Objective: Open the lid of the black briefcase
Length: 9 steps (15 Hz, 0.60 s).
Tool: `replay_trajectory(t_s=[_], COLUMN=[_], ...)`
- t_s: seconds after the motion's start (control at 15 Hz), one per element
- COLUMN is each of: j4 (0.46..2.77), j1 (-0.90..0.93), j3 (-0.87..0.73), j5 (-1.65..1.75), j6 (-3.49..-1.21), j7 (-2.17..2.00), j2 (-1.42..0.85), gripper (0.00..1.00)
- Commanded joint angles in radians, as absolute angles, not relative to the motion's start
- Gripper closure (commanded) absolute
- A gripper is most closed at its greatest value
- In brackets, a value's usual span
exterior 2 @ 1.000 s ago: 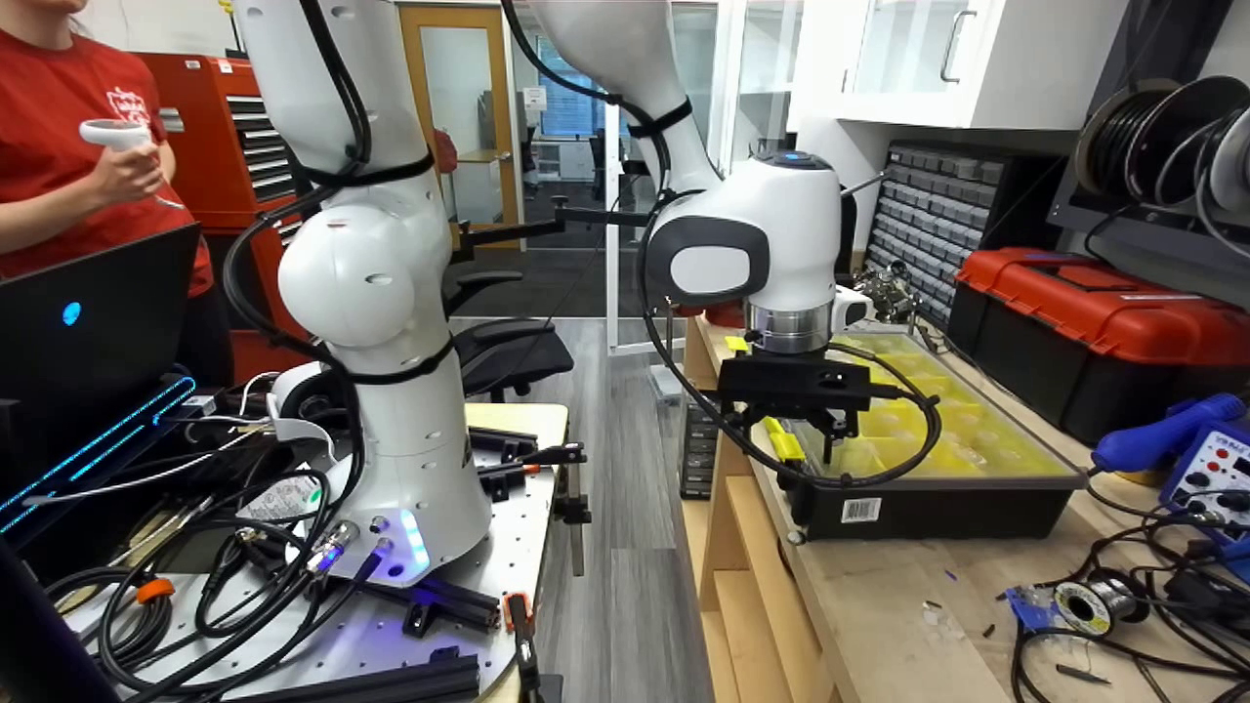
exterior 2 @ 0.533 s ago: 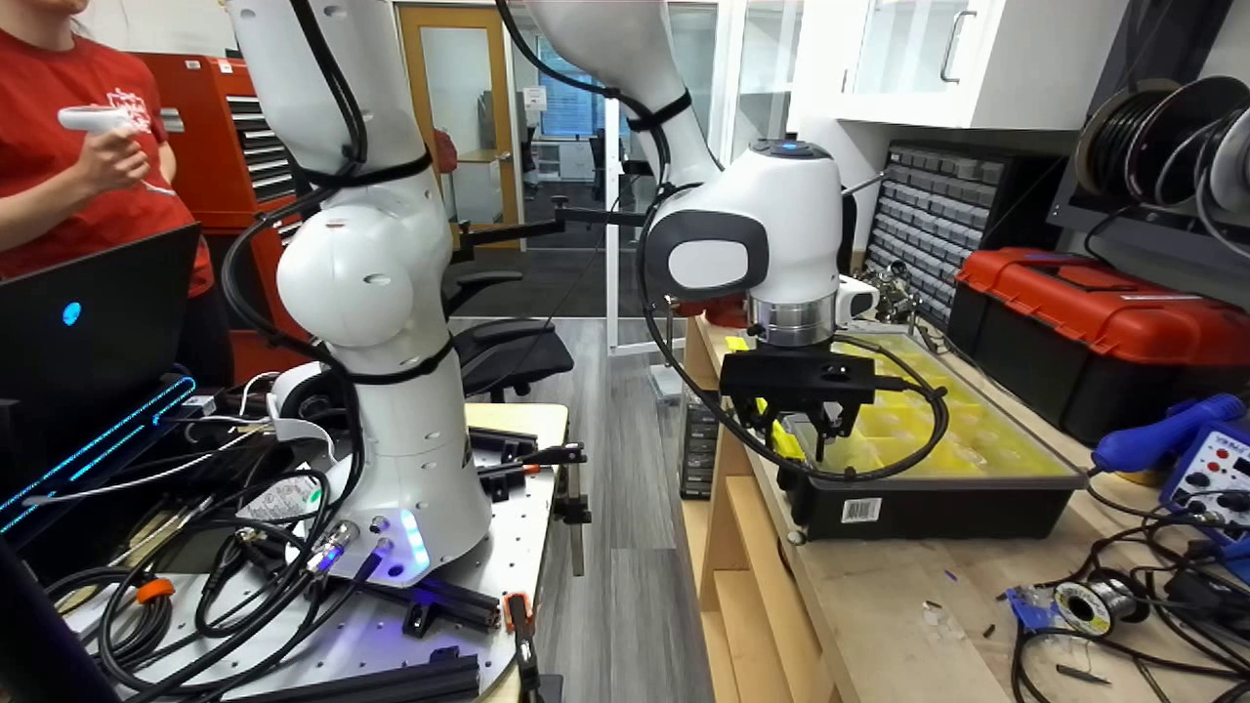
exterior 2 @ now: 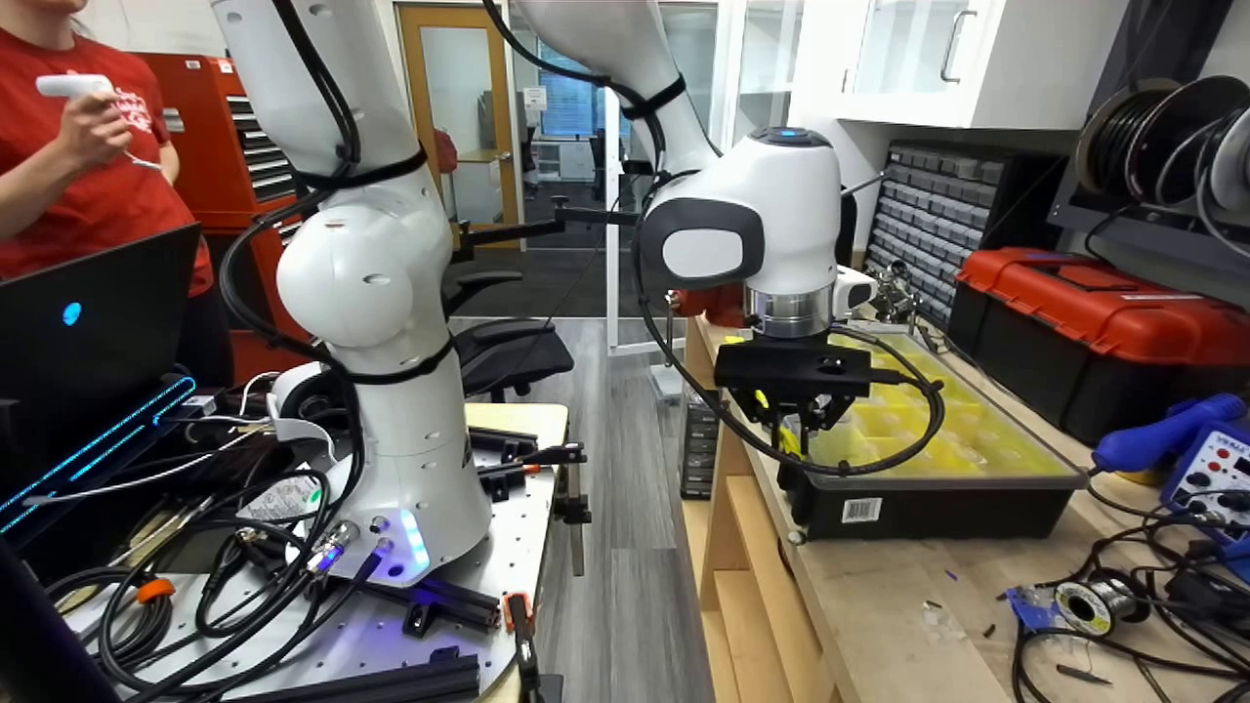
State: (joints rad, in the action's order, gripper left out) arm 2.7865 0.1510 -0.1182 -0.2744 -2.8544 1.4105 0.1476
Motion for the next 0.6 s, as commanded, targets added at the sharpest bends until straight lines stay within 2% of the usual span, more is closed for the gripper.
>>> replay_trajectory(t_s=[0.0,0.53], j4=[2.787,2.792], j1=[0.125,0.103], j3=[-0.134,-0.137], j5=[-0.261,-0.199], j6=[-2.866,-2.850], j7=[1.414,1.389], j2=[0.200,0.276], gripper=[0.93,0.94])
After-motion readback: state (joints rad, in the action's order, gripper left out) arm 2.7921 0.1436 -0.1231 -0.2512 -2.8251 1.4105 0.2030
